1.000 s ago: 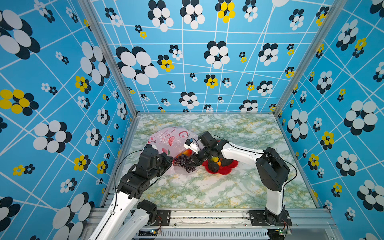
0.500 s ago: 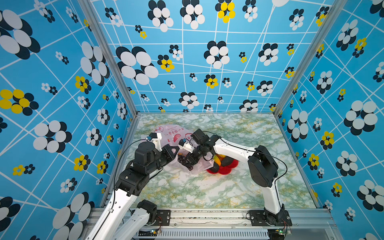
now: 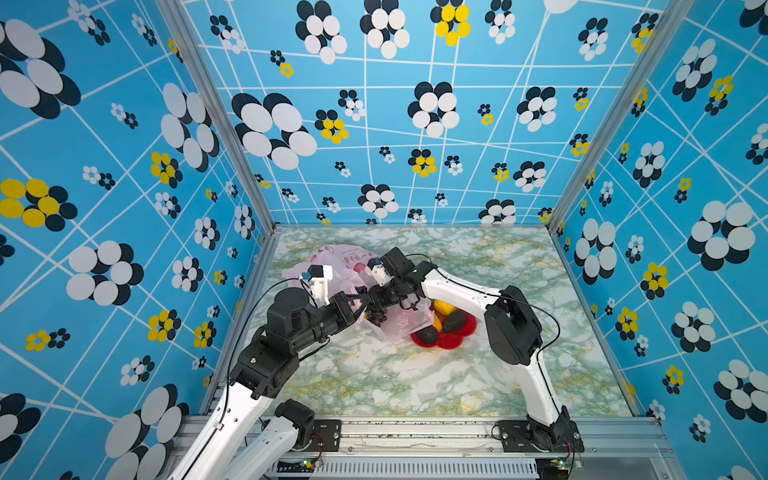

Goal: Place the fruits into the plastic bag
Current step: 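Withdraw the right gripper from the bag while left gripper lowers the bag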

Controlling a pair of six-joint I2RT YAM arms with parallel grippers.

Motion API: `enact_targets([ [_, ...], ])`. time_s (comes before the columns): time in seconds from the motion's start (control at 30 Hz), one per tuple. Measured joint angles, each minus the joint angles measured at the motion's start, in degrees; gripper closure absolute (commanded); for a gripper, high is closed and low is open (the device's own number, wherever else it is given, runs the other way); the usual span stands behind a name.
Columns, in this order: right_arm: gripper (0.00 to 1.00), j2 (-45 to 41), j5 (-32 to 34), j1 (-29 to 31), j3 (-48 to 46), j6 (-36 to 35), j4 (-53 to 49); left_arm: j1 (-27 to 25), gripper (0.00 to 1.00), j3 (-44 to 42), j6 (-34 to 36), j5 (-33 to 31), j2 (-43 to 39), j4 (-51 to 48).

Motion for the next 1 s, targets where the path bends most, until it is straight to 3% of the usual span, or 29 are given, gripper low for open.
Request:
enact_targets([
  [0.13, 0.61, -0.7, 1.3, -2.6, -1.0, 12.2, 8.1, -3.6, 1.0, -4.4, -1.6, -0.7, -3.3, -0.3],
  [0.33, 0.61, -0.7, 1.3, -4.4, 1.3, 22.1, 12.0, -5.4, 1.0, -10.2, -3.5, -3.0, -8.7, -3.1],
  [0.6, 0.55, -0.4, -0.9, -4.6, 4.0, 26.0, 13.0, -5.4, 1.0, -14.7, -6.0, -5.1, -14.2, -6.2],
  [1.0, 0.47, 6.7, -10.6, -3.0, 9.1, 29.2, 14.2, -5.4, 1.0, -18.2, -8.2, -6.6, -16.2, -8.2],
])
